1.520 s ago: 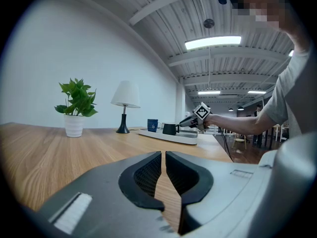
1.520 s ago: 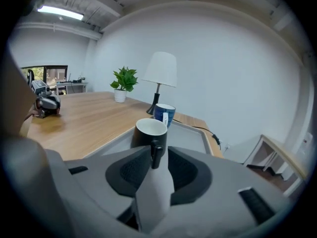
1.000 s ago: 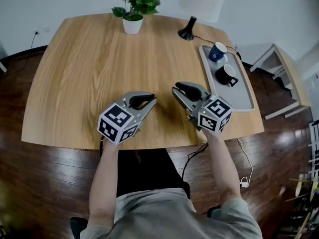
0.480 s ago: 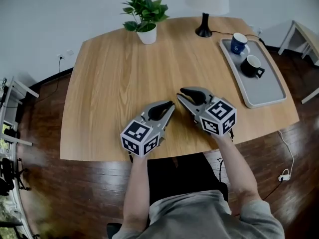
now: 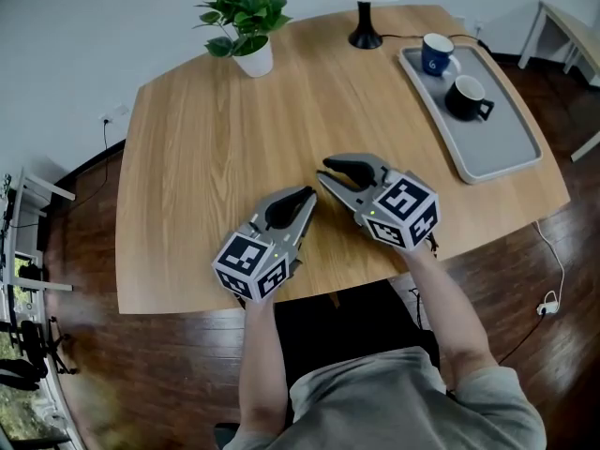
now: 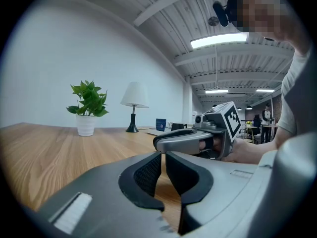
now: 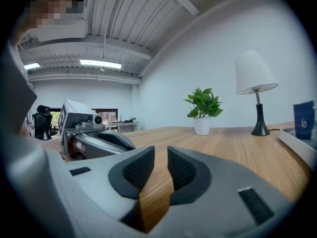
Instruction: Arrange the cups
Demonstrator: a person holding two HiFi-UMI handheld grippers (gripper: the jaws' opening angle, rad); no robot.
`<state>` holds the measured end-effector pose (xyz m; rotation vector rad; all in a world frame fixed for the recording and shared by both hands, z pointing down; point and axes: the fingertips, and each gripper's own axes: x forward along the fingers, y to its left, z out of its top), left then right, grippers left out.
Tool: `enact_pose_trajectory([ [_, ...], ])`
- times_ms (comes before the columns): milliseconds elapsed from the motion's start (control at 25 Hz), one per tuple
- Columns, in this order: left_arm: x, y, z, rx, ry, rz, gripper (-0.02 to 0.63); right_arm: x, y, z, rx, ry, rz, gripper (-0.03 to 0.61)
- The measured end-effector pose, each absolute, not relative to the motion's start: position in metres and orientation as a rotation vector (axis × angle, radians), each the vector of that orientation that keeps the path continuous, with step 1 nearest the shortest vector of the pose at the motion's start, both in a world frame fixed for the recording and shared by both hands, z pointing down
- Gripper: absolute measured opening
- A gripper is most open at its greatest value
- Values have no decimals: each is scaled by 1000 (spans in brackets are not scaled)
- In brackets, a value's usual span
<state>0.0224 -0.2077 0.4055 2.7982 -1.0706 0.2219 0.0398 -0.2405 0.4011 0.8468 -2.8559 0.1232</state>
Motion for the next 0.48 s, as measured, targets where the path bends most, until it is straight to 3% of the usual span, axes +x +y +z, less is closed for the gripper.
enact_pose_trajectory([
  [480, 21, -206, 405, 2806, -1069, 220, 38, 39, -240, 403, 844, -2856, 137, 77],
])
